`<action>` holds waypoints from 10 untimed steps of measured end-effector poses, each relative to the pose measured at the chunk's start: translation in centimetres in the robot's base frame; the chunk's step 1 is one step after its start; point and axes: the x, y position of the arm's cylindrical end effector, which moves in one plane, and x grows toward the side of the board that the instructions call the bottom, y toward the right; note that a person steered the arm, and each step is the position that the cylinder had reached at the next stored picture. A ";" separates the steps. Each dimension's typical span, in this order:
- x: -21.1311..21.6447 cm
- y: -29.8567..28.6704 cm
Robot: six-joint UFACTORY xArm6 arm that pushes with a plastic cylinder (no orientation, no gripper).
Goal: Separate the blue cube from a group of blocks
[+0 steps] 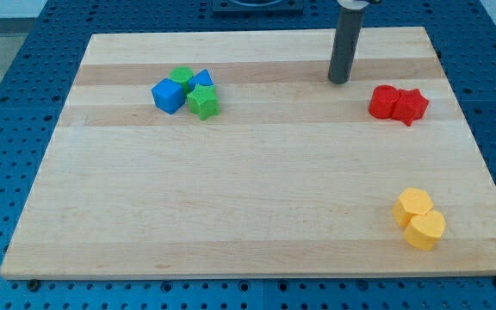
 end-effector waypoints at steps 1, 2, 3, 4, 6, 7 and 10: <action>2.0 -0.6; 7.1 -2.5; 10.4 -6.7; 9.6 -12.7; 9.5 -17.5; 7.3 -21.2; 5.3 -24.6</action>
